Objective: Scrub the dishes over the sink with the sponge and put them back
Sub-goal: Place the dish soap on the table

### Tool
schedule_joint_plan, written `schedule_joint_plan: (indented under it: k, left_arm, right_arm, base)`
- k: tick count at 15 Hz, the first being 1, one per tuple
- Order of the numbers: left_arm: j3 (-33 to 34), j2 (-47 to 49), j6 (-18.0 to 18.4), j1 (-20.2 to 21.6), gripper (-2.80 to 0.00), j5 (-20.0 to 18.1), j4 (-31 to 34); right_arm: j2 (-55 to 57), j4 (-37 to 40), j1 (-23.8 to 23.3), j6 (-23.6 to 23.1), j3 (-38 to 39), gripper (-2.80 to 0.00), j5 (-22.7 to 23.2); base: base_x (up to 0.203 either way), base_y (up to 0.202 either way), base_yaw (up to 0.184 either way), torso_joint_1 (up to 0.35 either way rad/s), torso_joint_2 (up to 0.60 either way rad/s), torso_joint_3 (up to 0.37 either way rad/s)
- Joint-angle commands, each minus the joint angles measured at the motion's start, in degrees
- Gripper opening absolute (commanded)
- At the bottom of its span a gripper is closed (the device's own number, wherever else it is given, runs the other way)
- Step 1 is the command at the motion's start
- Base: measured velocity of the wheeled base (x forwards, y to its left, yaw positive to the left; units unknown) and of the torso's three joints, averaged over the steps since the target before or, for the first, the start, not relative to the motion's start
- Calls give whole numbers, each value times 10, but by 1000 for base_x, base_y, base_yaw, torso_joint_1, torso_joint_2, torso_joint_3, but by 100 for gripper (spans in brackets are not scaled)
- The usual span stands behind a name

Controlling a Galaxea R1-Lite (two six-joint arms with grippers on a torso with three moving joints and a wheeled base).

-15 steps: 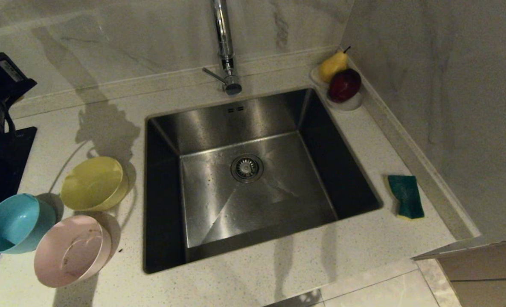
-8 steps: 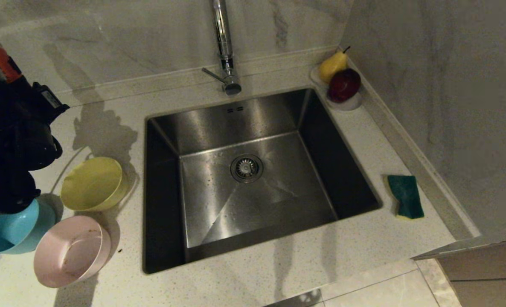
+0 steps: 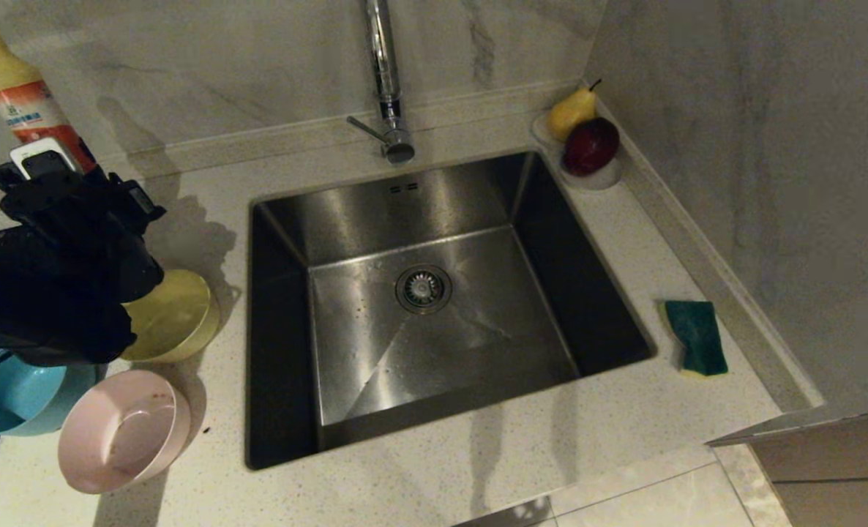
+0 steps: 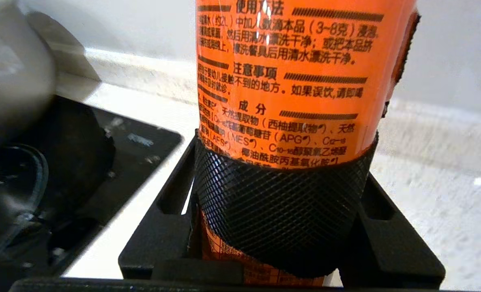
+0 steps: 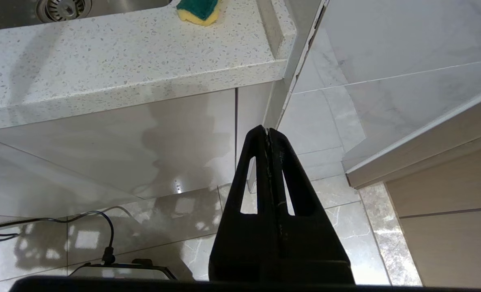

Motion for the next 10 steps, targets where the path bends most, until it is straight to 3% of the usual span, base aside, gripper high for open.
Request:
schedule_joint_plan:
  k: [1, 4, 10]
  left_arm:
    - [-19, 39, 8, -1, -280, 1, -13]
    - [-32, 53, 21, -2, -280, 0, -18]
    - [-125, 90, 57, -6, -280, -1, -18]
  right_arm:
    - [0, 0, 0, 0, 0, -280, 0]
    - [0, 0, 0, 0, 0, -280, 0]
    - [0, 0, 0, 0, 0, -280, 0]
  base:
    - [0, 0, 0, 0, 0, 0]
    - [0, 0, 0, 0, 0, 0]
    - [0, 0, 0, 0, 0, 0]
